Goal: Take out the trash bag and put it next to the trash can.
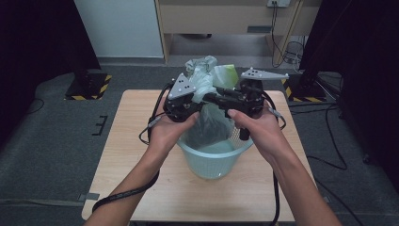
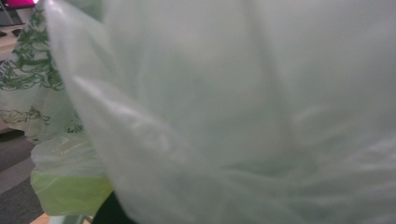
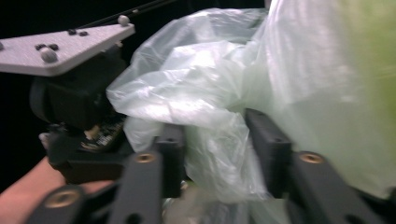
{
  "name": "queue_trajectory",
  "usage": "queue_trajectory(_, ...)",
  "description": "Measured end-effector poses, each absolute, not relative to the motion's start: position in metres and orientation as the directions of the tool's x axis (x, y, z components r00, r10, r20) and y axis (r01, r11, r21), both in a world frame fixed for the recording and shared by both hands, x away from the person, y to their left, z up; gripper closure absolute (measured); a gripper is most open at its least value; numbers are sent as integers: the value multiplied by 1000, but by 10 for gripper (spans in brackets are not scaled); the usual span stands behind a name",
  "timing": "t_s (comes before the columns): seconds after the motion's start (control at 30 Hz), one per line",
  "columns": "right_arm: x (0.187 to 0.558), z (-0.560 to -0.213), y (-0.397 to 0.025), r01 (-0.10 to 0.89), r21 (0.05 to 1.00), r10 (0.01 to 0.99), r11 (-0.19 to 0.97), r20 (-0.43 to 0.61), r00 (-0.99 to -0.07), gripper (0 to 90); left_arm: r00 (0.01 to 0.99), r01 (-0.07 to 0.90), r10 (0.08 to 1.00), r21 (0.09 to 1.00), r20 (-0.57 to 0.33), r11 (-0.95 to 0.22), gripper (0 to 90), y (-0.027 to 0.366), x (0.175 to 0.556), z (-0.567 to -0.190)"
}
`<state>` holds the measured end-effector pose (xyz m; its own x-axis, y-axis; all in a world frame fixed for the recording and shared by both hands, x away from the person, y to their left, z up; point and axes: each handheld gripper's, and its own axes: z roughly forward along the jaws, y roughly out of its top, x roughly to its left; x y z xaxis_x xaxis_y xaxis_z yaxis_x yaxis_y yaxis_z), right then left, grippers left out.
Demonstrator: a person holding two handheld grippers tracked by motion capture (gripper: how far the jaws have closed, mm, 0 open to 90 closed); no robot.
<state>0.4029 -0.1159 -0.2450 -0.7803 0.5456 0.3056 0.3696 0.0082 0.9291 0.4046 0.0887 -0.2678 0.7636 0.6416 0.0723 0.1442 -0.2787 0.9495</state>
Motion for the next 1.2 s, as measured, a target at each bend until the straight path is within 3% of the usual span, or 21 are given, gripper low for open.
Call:
queue_trajectory(0.2,402,-247,-127,367,930,582,-8,303,-755,349,751,150,656,948,76,-282,885,90,405,-266)
queue_trajectory(0.37,402,-249,-137,367,930,594,-17,305,-745,246,736,155,673,948,78,-279,885,96,406,-265)
queue_trajectory(1.2,411,-274,-185,458,888,682,-46,363,-635,66,736,94,675,979,56,-183,883,116,408,-257)
